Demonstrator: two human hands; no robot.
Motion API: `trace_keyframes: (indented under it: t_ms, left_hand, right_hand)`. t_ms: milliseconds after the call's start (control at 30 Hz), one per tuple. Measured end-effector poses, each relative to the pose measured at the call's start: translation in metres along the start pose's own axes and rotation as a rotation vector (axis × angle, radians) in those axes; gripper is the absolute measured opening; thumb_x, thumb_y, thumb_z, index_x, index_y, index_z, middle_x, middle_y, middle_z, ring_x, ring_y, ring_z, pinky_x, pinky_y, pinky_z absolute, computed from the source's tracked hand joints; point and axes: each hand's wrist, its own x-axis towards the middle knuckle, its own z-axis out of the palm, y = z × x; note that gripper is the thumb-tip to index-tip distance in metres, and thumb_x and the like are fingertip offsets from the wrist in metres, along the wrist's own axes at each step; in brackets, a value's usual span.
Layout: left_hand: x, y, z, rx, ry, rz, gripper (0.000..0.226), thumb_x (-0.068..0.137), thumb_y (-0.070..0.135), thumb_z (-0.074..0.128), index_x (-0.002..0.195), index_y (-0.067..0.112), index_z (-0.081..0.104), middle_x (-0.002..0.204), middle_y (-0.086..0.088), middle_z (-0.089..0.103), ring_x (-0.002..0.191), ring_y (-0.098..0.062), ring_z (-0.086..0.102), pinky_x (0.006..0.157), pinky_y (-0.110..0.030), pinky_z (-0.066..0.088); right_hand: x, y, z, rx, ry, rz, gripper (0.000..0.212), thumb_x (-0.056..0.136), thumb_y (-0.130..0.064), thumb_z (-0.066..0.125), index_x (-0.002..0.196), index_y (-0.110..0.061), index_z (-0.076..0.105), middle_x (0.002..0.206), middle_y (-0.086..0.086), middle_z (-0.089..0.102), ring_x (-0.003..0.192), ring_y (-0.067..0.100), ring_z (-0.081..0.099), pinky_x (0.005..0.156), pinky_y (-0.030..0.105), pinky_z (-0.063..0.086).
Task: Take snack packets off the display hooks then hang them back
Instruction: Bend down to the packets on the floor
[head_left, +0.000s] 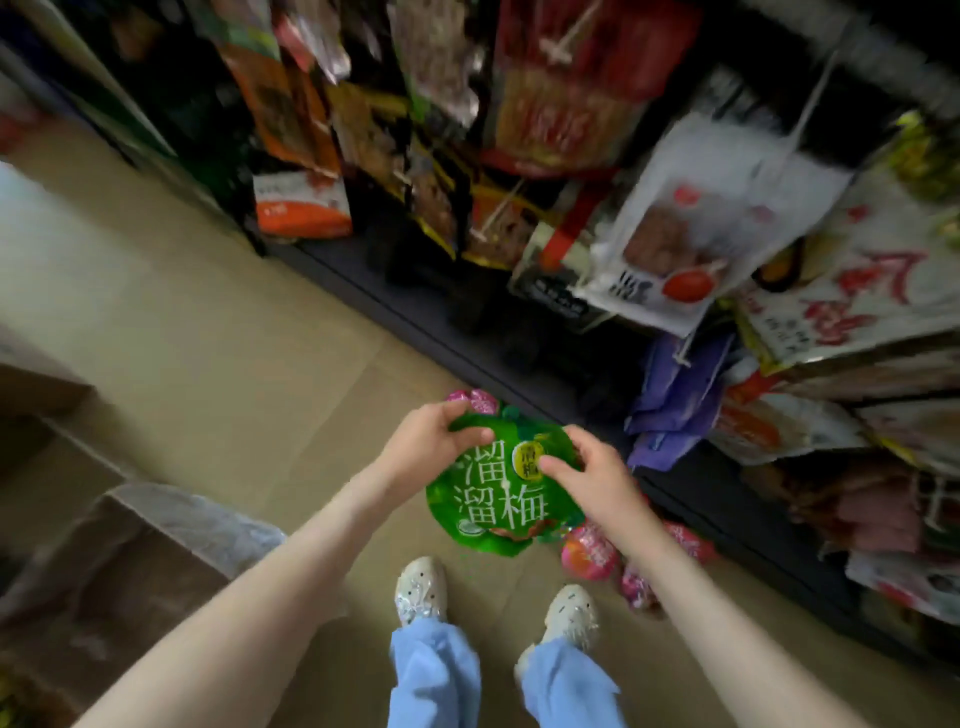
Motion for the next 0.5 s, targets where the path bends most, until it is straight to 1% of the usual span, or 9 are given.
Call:
trace_keyframes:
  t_ms: [33,67,133,167,233,300,333,400,500]
  left_hand:
    - [-0.018,0.029,-0.014,0.028,-0.004,0.027,0.01,0.083,0.033,0.069,0.088,0.025,0.065,0.084,0.006,0.07,0.079,-0.014,0.067,0.073,-0.024,0.053]
    - [-0.033,0.057,-0.027,0.061,-0.005,0.059,0.013,0.082,0.035,0.069,0.089,0.025,0.065,0.085,0.005,0.07,0.08,-0.013,0.067,0.072,-0.024,0.053]
    - [-0.061,0.108,-0.05,0.126,-0.017,0.112,0.029,0.08,0.038,0.069,0.103,0.02,0.065,0.097,-0.002,0.071,0.087,-0.015,0.068,0.076,-0.028,0.054]
    - [-0.072,0.131,-0.058,0.161,-0.019,0.144,0.035,0.081,0.038,0.069,0.108,0.017,0.064,0.102,-0.005,0.07,0.091,-0.016,0.067,0.074,-0.027,0.053]
    - [-0.092,0.175,-0.07,0.223,-0.005,0.188,0.044,0.082,0.039,0.068,0.115,0.012,0.06,0.113,-0.009,0.067,0.099,-0.018,0.065,0.071,-0.023,0.048]
    - [-0.111,0.216,-0.075,0.22,0.012,0.227,0.047,0.083,0.038,0.067,0.123,0.015,0.057,0.121,-0.005,0.064,0.103,-0.015,0.063,0.079,-0.024,0.05]
    - [-0.121,0.236,-0.076,0.214,0.021,0.251,0.048,0.084,0.037,0.067,0.127,0.017,0.055,0.123,-0.002,0.062,0.104,-0.014,0.062,0.085,-0.024,0.05]
    - [-0.138,0.27,-0.076,0.241,0.05,0.293,0.056,0.086,0.035,0.066,0.135,0.018,0.048,0.13,0.002,0.056,0.111,-0.014,0.059,0.093,-0.025,0.047]
    - [-0.151,0.305,-0.075,0.288,0.066,0.356,0.06,0.085,0.037,0.066,0.137,0.016,0.047,0.134,0.0,0.053,0.117,-0.017,0.055,0.098,-0.031,0.046]
  right_hand:
    - [-0.016,-0.029,-0.012,-0.023,0.024,-0.059,0.016,0.08,-0.011,0.069,0.092,-0.019,0.061,0.081,-0.007,0.066,0.075,0.0,0.059,0.076,0.028,0.046]
    - [-0.031,-0.057,-0.023,-0.035,0.061,-0.114,0.015,0.08,-0.015,0.07,0.093,-0.018,0.061,0.081,-0.006,0.066,0.075,0.002,0.059,0.075,0.029,0.046]
    - [-0.058,-0.112,-0.044,-0.047,0.144,-0.211,0.015,0.082,-0.021,0.069,0.096,-0.017,0.064,0.086,-0.003,0.066,0.082,0.011,0.061,0.078,0.031,0.046]
    - [-0.069,-0.135,-0.056,-0.058,0.192,-0.259,0.014,0.084,-0.02,0.067,0.096,-0.015,0.065,0.088,-0.003,0.065,0.084,0.014,0.06,0.079,0.03,0.044]
    - [-0.088,-0.176,-0.081,-0.065,0.27,-0.322,0.011,0.087,-0.02,0.063,0.092,-0.011,0.064,0.083,-0.004,0.061,0.081,0.013,0.055,0.071,0.024,0.038]
    - [-0.104,-0.207,-0.108,-0.057,0.307,-0.381,0.012,0.089,-0.023,0.061,0.084,-0.012,0.06,0.071,-0.006,0.057,0.071,0.011,0.051,0.06,0.017,0.034]
    - [-0.113,-0.219,-0.121,-0.058,0.33,-0.413,0.012,0.089,-0.024,0.061,0.082,-0.015,0.058,0.07,-0.007,0.056,0.069,0.01,0.052,0.059,0.017,0.035]
    - [-0.127,-0.238,-0.143,-0.042,0.379,-0.443,0.007,0.089,-0.026,0.061,0.085,-0.02,0.059,0.077,-0.008,0.06,0.074,0.007,0.054,0.061,0.017,0.034]
    - [-0.144,-0.254,-0.168,0.002,0.406,-0.475,0.003,0.089,-0.025,0.061,0.087,-0.024,0.06,0.079,-0.015,0.058,0.077,0.002,0.054,0.063,0.013,0.036]
